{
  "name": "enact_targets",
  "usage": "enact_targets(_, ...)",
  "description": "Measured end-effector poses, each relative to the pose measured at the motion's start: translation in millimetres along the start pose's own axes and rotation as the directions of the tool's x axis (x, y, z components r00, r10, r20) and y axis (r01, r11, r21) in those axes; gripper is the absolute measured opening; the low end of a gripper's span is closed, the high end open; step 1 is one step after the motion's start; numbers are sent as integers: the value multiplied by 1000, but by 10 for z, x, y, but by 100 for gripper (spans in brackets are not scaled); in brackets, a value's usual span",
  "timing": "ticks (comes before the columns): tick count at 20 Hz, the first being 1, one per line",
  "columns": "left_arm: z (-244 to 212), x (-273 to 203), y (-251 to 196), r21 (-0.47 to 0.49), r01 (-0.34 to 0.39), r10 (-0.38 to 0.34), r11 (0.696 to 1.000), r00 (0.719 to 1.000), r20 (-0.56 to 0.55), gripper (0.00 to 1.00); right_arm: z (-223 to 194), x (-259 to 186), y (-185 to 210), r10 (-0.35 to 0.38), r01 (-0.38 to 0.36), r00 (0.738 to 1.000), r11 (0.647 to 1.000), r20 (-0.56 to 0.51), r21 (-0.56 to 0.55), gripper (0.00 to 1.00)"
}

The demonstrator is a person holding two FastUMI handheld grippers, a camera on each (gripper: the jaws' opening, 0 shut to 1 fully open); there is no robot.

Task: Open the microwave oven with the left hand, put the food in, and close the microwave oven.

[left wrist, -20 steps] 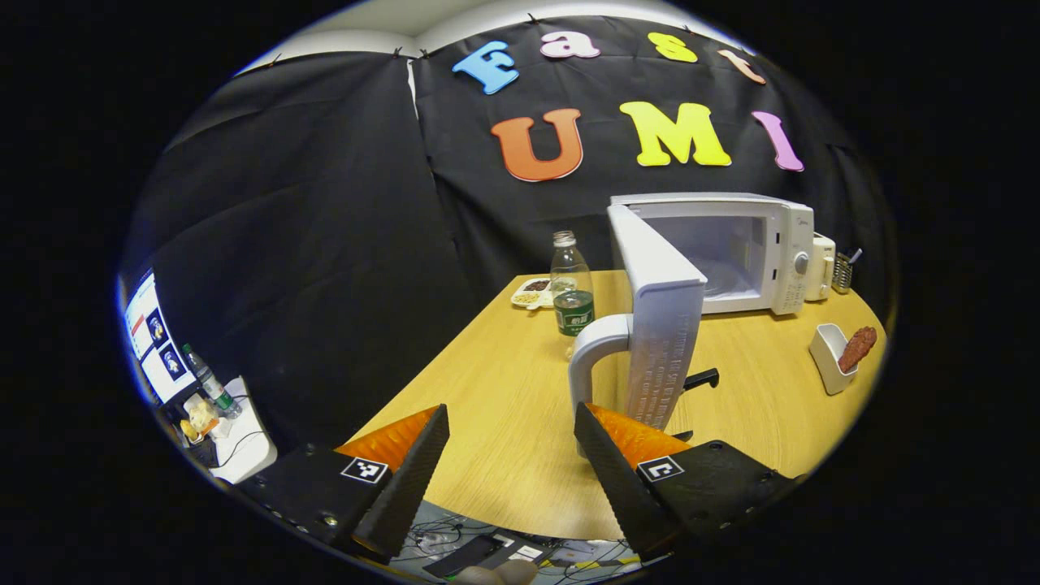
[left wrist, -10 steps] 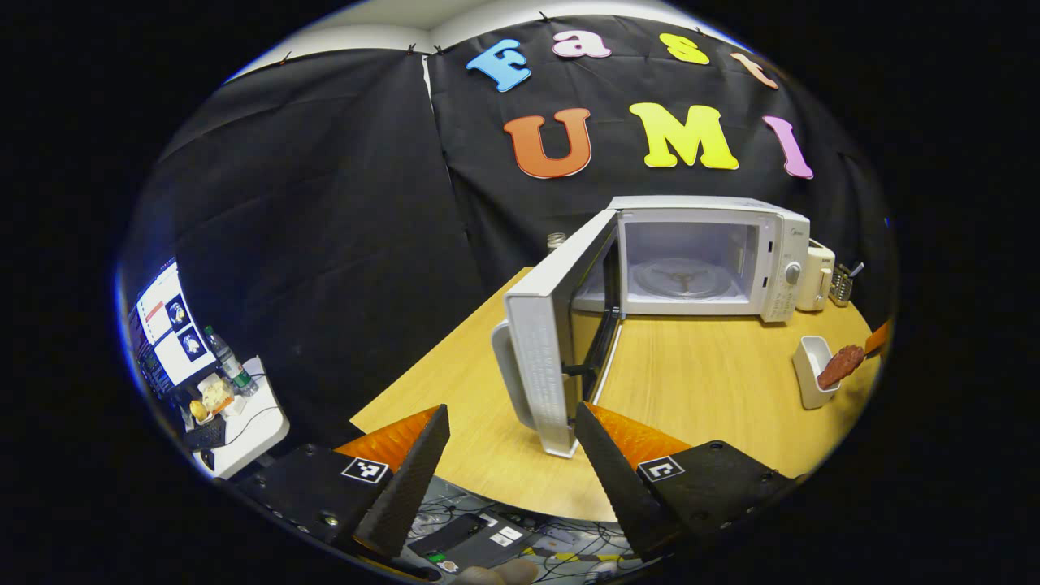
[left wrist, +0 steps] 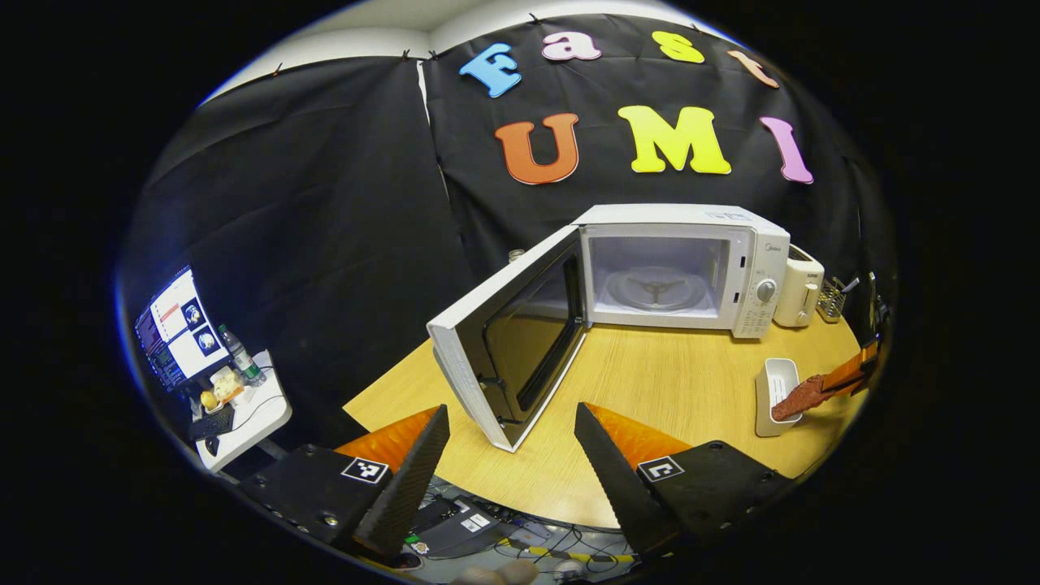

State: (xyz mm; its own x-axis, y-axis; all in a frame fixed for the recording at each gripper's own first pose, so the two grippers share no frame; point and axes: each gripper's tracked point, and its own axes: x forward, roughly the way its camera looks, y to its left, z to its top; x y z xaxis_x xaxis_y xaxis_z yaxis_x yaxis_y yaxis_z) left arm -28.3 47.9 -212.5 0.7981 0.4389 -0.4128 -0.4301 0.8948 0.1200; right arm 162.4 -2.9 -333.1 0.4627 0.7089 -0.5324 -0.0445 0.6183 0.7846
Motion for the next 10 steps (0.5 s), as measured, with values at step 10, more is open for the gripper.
enact_targets(10,228,36,-226,14,134,-134,991,990,50,95,315,-255,1219,82,-49,979,983,186,-177,11)
